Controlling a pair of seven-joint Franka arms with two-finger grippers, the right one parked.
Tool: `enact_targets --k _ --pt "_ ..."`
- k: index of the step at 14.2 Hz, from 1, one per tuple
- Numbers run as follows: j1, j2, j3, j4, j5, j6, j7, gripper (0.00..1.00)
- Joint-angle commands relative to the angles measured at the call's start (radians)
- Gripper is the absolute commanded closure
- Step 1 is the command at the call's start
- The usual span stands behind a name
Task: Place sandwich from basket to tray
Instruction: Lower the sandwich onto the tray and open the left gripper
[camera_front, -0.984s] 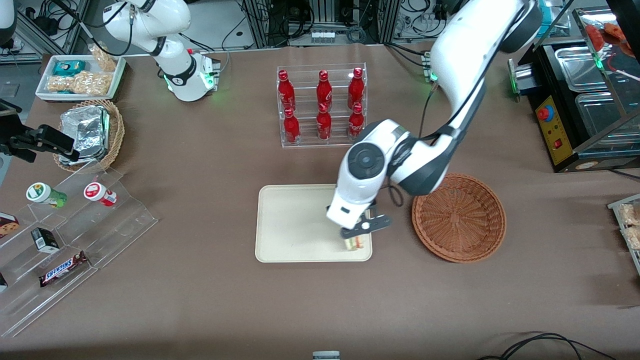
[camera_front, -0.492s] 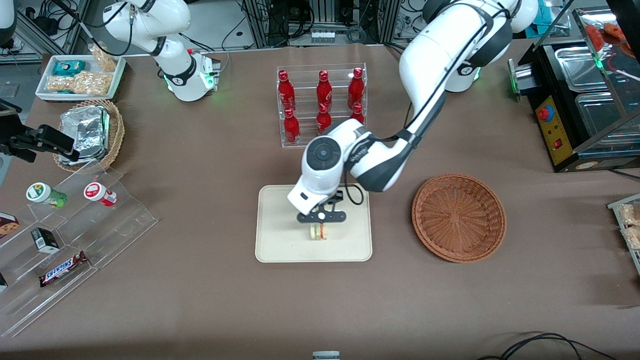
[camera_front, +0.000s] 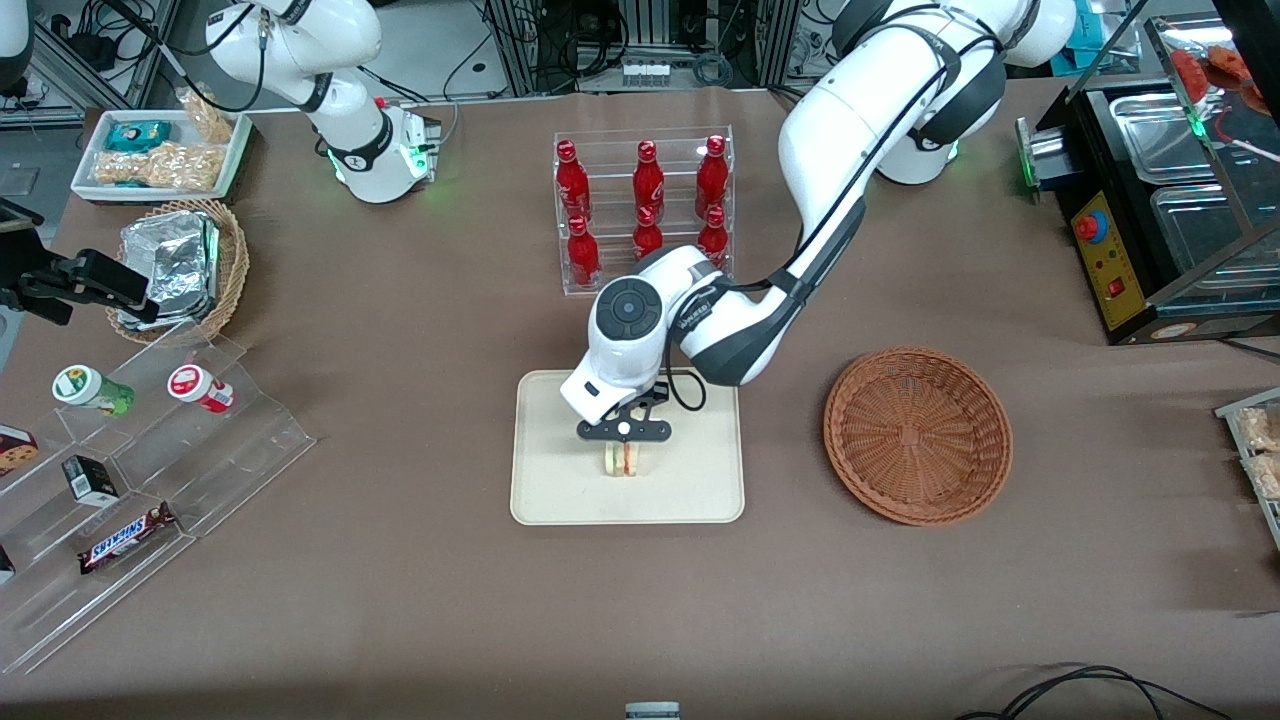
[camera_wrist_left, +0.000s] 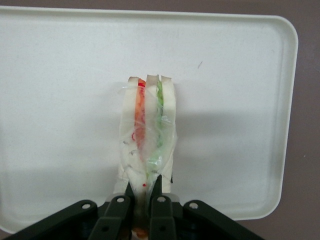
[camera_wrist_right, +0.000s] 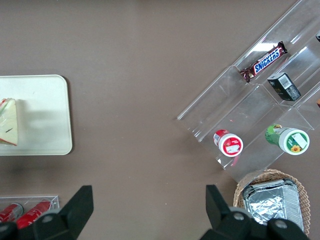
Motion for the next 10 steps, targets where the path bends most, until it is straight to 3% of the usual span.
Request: enact_targets --k 1,6,7,9,10 --pt "-0.018 0.029 0.013 0.048 0.016 0.023 -0.036 0.93" --pt "-0.015 0.038 0.013 0.044 0.014 0.037 -0.056 0.85" --pt "-0.013 0.037 0.013 0.045 0.014 0.037 -0.06 0.73" --pt "-0.01 0.025 0.015 0.043 0.014 0.034 -0.094 0.0" --pt "-0.009 0.003 0.015 0.04 0.014 0.029 -0.099 0.0"
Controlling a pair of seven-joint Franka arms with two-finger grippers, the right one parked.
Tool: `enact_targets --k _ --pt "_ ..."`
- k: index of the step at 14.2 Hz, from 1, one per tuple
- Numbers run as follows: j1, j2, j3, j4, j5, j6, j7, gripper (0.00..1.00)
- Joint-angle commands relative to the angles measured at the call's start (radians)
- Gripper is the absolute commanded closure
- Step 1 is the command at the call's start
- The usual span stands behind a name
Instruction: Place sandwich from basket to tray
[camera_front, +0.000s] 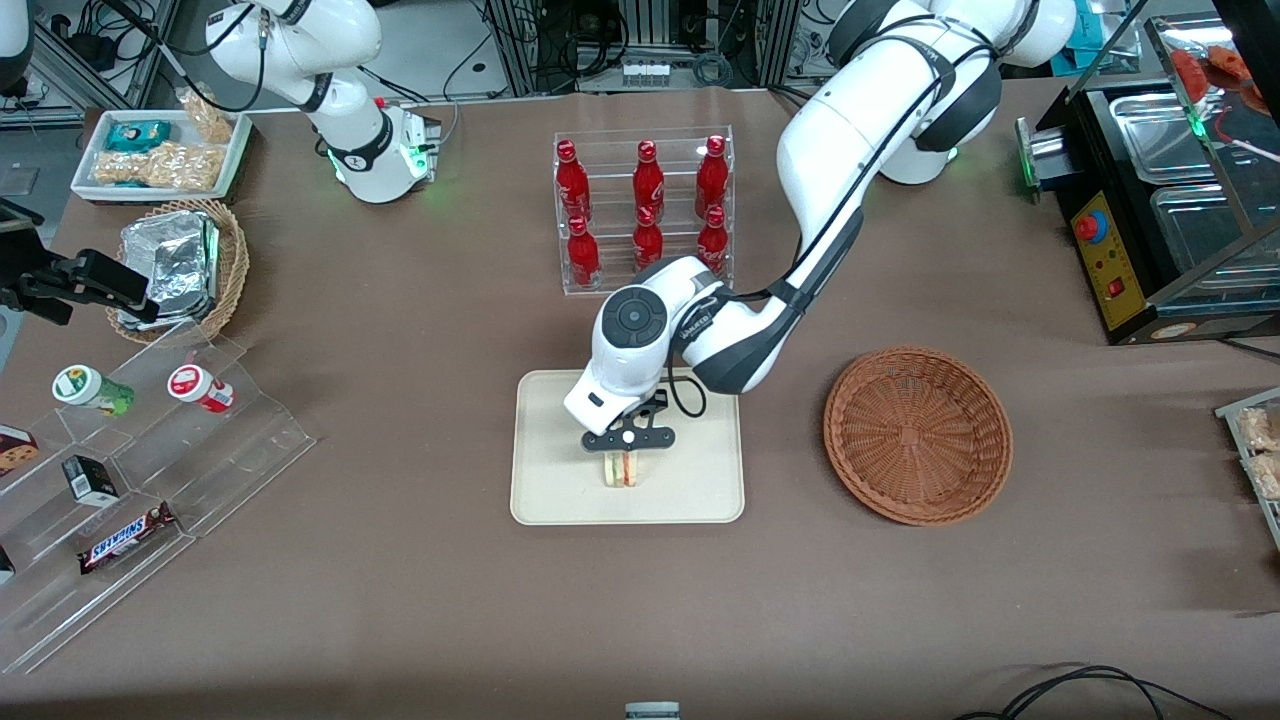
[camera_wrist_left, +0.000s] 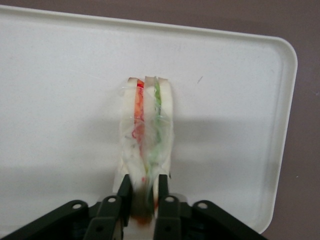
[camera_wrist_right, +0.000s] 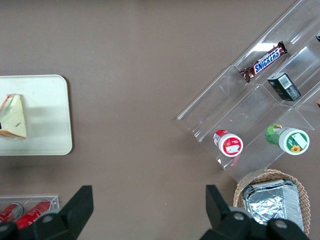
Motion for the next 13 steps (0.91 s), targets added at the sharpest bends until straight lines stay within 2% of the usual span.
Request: enact_targets --k 1,5,9,12,13 --pt "-0.006 -0.05 0.009 0.014 0.014 -0.019 -0.034 0.0" --pt "0.017 -0.243 0.009 0.005 0.016 -0.258 -0.022 0.0" --pt "0.085 -0.42 0.009 -0.016 0.008 -0.476 -0.019 0.0" --pt "0.201 -0.514 0.009 -0.125 -0.042 -0.506 -0.031 0.0" --pt "0.23 -0.541 0.009 -0.184 -0.038 -0.498 -0.022 0.0"
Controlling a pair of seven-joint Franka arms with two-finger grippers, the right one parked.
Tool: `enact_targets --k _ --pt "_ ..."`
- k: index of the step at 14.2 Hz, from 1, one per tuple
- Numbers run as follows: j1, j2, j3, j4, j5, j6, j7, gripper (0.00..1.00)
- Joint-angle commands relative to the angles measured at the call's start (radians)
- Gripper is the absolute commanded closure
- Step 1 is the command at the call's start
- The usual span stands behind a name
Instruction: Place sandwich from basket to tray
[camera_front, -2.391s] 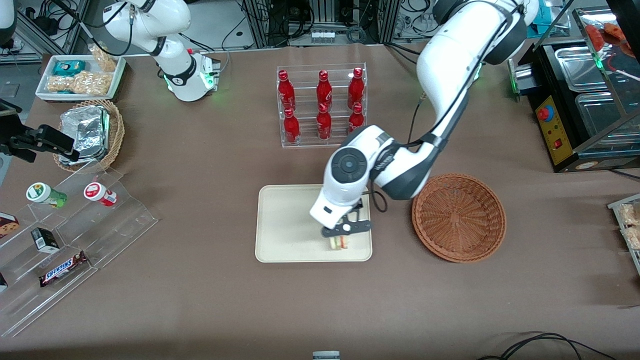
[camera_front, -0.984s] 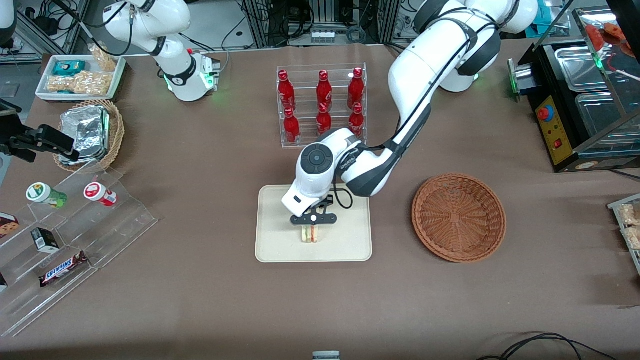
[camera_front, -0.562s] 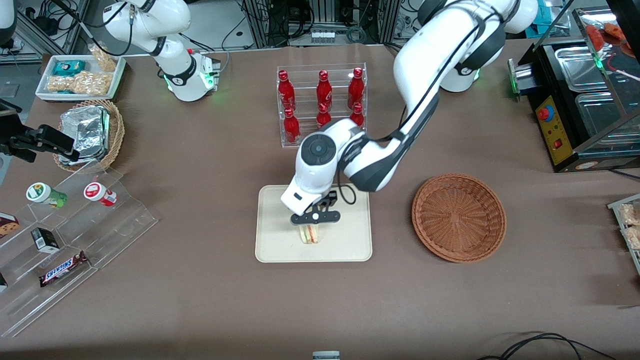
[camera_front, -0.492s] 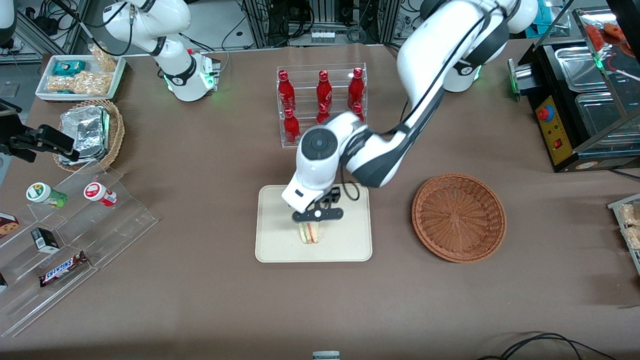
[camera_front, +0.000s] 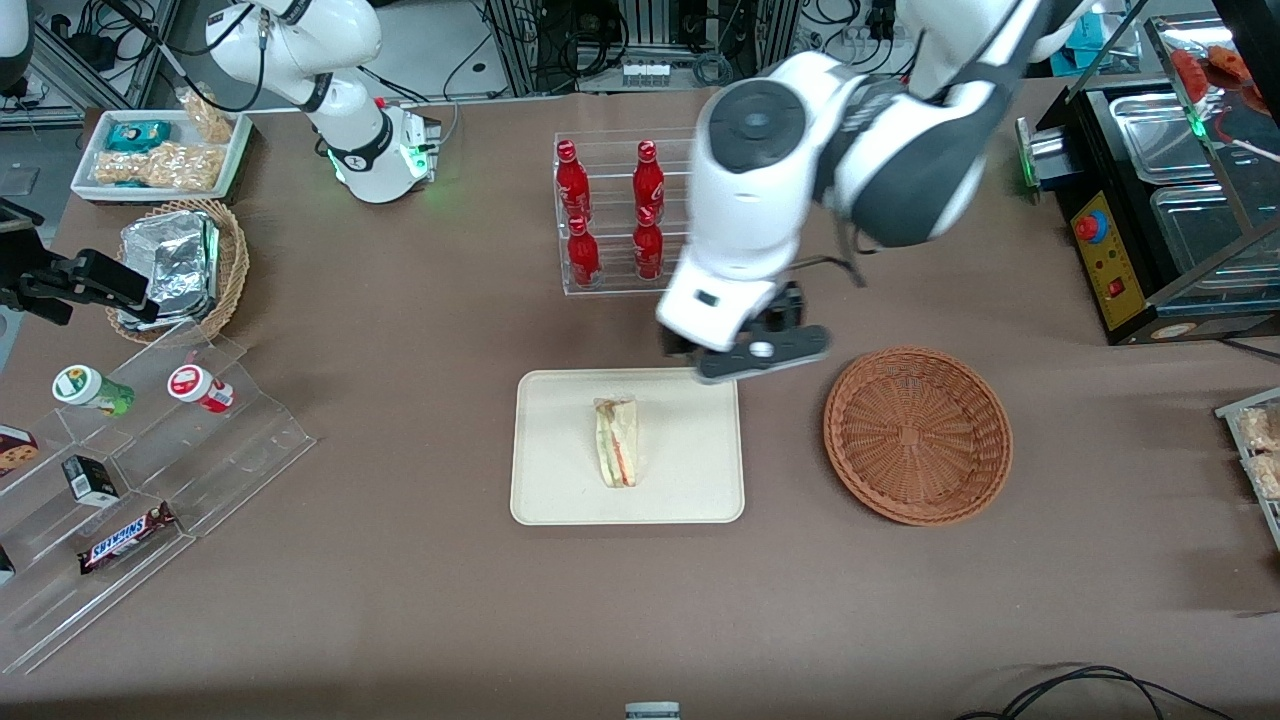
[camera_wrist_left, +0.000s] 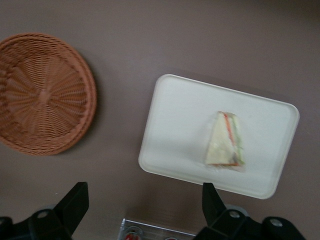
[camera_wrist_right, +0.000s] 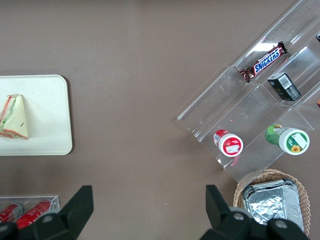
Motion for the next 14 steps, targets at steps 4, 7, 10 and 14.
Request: enact_targets --k 4,7,10,14 --pt "0.201 -0.163 -0.002 -0.291 -0.016 0.03 0.058 0.0" --pt "0.313 -0.276 -0.004 -0.418 -0.034 0.024 0.214 0.0" --pt "0.397 -0.367 -0.004 -0.5 -0.05 0.009 0.359 0.0" --pt "0.427 -0.459 0.068 -0.549 -0.126 -0.025 0.539 0.0"
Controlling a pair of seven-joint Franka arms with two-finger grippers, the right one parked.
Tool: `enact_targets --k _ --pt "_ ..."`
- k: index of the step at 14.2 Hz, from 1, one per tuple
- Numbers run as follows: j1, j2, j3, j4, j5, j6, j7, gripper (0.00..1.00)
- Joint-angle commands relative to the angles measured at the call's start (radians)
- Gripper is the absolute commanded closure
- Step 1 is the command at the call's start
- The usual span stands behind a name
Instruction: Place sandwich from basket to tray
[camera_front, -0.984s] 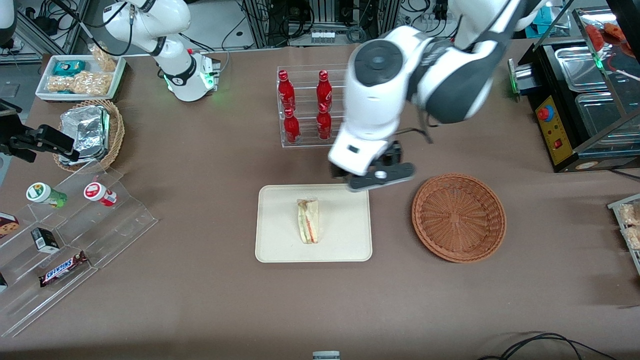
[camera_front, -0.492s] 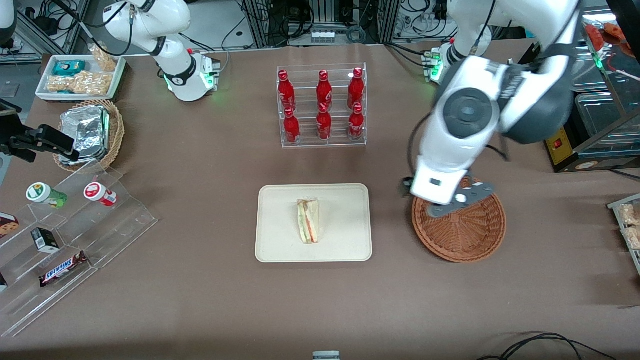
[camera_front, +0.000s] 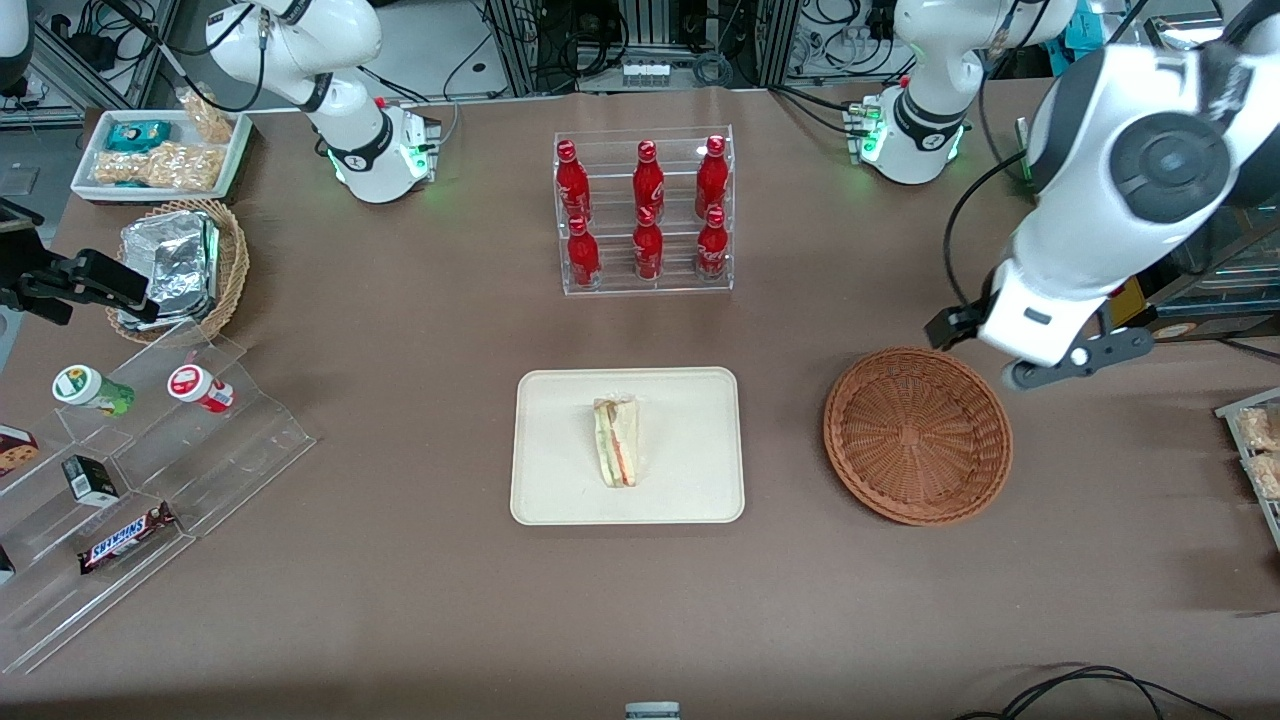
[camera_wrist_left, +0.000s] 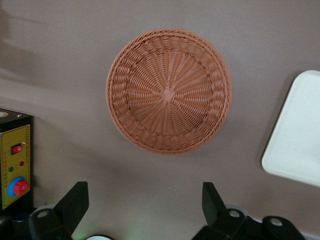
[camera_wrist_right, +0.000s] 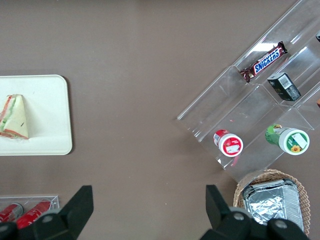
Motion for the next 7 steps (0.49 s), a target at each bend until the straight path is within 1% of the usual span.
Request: enact_targets --k 1,4,5,7 --pt "0.0 -0.106 0.076 -0.082 -0.065 0.0 0.155 0.0" --pt "-0.064 -0.148 0.197 -0.078 -0.074 -0.005 0.333 0.0" --pt "-0.077 -0.154 0.221 -0.073 -0.074 -0.005 0.385 0.0" --pt "-0.107 -0.157 0.297 -0.055 -0.074 -0.003 0.502 0.0"
